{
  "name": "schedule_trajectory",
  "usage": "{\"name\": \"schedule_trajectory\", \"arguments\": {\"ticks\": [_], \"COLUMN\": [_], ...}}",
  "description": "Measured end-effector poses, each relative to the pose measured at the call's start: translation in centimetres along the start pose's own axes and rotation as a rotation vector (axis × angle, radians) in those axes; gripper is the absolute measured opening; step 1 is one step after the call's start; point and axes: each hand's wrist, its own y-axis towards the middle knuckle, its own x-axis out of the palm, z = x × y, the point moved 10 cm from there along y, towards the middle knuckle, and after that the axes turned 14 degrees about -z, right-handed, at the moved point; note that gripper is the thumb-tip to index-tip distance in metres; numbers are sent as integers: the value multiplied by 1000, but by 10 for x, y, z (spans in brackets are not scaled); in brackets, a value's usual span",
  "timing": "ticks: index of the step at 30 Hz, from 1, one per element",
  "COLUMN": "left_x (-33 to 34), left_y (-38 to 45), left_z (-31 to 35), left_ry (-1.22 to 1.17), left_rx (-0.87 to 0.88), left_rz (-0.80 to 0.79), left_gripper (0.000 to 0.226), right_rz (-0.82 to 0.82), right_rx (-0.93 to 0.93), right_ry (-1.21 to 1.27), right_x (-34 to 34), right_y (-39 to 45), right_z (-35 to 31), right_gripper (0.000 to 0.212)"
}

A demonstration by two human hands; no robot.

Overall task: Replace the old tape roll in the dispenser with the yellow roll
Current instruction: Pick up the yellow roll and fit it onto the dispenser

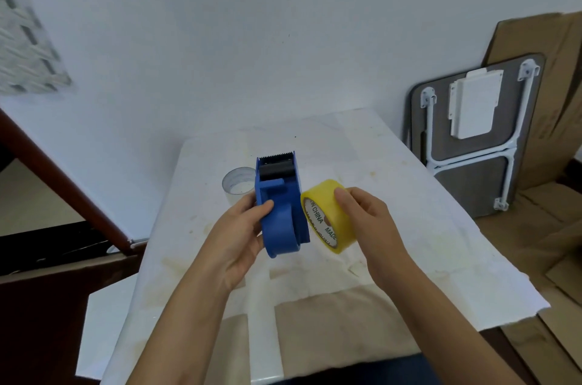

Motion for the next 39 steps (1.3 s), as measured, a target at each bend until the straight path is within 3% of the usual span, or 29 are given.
{"name": "schedule_trajectory", "arguments": {"ticks": [10,15,19,30,39], "left_x": [-6,-5,-5,5,10], "left_y": [-1,-3,-5,-4,-5], "left_z": [-3,-7,-8,-9,-7], "left_ry": [147,-22,-132,-60,-153], "left_rx": [-68,-78,-68,-12,61], "left_rz": [-14,-8,-2,-17,17], "left_gripper": [29,24,22,33,34], "right_rz": [14,-22,-25,-73,-87], "right_rx": [-57,-99,-105,-32,-88], "right_ry": [-163,-253,-224,81,31], "right_x": [8,14,14,25,37], "right_y": [-4,-7,-7,-10,-10], "right_z": [-5,-7,-4,1,-2], "right_gripper": [32,26,27,25,21]}}
